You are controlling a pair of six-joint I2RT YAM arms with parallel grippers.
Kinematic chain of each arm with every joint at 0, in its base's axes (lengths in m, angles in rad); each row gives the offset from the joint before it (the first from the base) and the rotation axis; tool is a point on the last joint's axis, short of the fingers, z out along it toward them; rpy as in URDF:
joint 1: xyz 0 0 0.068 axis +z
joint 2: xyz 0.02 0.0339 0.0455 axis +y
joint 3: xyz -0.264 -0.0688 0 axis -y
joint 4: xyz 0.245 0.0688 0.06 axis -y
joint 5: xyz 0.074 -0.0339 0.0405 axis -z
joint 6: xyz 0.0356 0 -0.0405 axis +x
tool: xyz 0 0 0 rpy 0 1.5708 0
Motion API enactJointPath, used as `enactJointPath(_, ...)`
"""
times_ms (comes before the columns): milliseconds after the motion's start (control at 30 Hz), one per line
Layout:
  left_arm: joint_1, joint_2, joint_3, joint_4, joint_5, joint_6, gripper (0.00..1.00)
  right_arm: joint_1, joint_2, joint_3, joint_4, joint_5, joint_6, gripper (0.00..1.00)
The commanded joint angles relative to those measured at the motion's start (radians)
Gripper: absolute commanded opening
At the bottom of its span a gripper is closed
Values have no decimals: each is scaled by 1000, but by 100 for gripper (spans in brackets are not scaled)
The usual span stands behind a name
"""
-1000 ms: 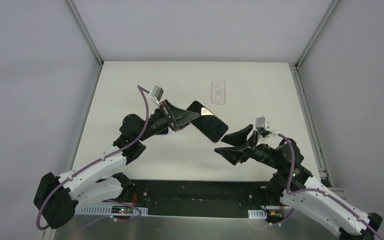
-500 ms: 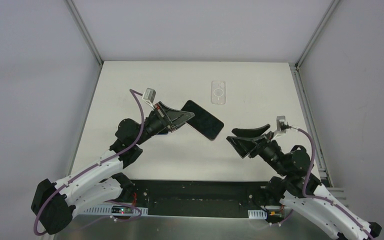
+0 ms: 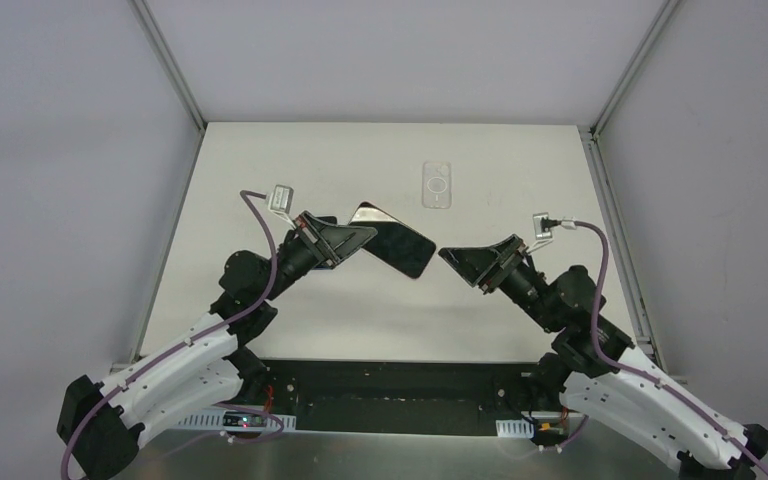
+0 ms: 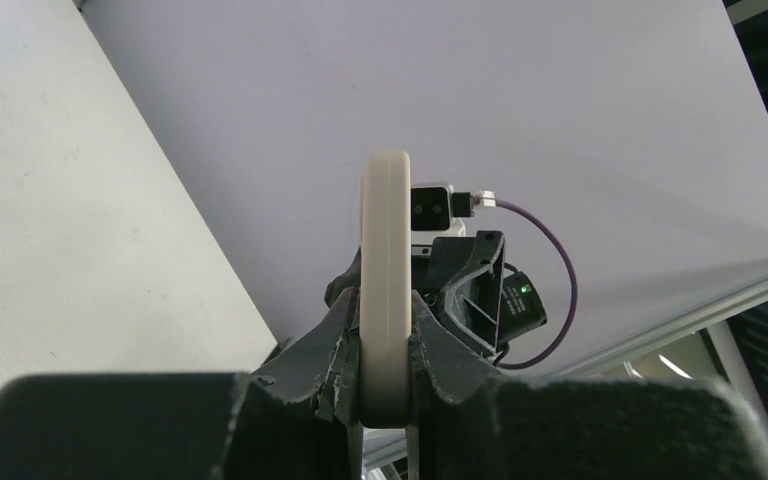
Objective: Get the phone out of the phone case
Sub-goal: Remove the phone case from the phone.
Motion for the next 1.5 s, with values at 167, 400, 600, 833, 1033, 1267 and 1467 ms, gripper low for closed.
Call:
enactJointPath(167,10,-74,-4,107,-20,107,0,-5,96,46,140,-82,121,76)
enactJointPath(400,10,-76,-1,109,-5,112,0,-9,147,22,267,-106,194,74)
enactJointPath(600,9,-74,6,113,3,98,0,-32,190,-18,367,-93,279,68)
enactJointPath(833,9,-78,5,119,4,91,0,-44,230,-40,440,-103,328,54)
enactJointPath(1033,9,-75,0,126,3,87,0,-55,254,-64,518,-98,388,43)
enactJointPath(1267,9,-75,-1,133,0,85,0,-62,283,-77,579,-116,426,34)
enactJointPath(1467,9,-71,-6,137,-10,79,0,-62,301,-69,588,-152,427,42)
